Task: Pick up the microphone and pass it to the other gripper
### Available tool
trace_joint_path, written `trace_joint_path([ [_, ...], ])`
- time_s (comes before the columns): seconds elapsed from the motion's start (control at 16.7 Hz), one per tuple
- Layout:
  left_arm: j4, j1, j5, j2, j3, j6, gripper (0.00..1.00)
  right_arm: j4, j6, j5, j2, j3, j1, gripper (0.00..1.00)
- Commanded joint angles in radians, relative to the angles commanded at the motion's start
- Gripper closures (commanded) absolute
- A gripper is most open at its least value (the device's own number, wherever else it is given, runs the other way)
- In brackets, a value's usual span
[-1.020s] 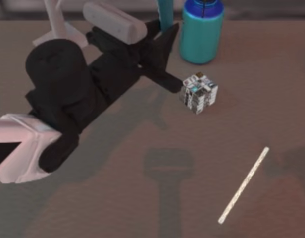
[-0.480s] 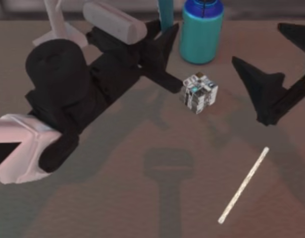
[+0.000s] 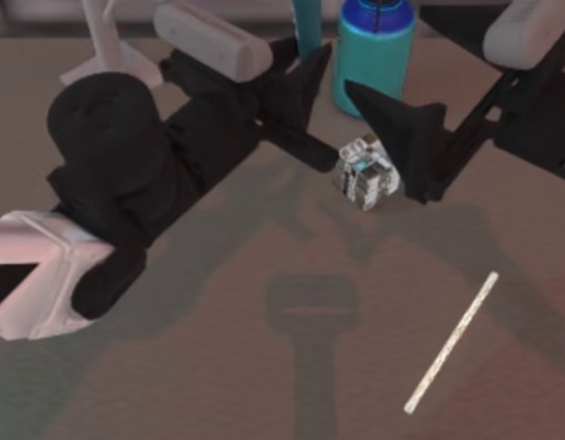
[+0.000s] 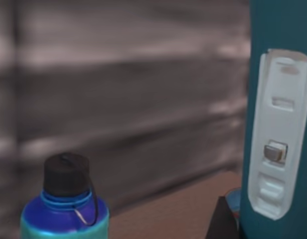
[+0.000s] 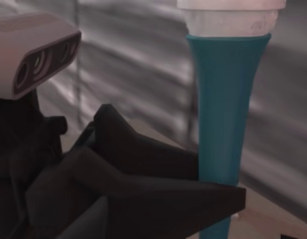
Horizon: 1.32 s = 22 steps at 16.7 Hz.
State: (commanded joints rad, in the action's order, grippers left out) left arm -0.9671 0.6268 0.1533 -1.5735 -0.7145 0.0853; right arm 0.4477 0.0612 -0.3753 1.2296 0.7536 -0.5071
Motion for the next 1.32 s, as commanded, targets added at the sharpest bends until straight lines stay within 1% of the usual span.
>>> trace_joint_path([
  [0.3, 0.000, 0.000, 0.000, 0.000, 0.000, 0.000, 1.00, 0.002, -0.001, 0.006, 0.013, 0.012, -0.002, 0.00],
  [0.42, 0.000, 0.000, 0.000, 0.000, 0.000, 0.000, 1.00, 0.015, -0.001, 0.022, 0.071, 0.063, -0.021, 0.00],
  [0.72, 0.000, 0.000, 0.000, 0.000, 0.000, 0.000, 1.00, 0.061, -0.003, 0.086, 0.312, 0.245, -0.081, 0.00],
  [0.84, 0.000, 0.000, 0.000, 0.000, 0.000, 0.000, 1.00, 0.071, -0.004, 0.105, 0.369, 0.296, -0.099, 0.00],
  [1.14, 0.000, 0.000, 0.000, 0.000, 0.000, 0.000, 1.00, 0.074, -0.004, 0.111, 0.385, 0.311, -0.105, 0.00],
  [1.32, 0.000, 0.000, 0.000, 0.000, 0.000, 0.000, 1.00, 0.074, -0.004, 0.111, 0.385, 0.311, -0.105, 0.23],
])
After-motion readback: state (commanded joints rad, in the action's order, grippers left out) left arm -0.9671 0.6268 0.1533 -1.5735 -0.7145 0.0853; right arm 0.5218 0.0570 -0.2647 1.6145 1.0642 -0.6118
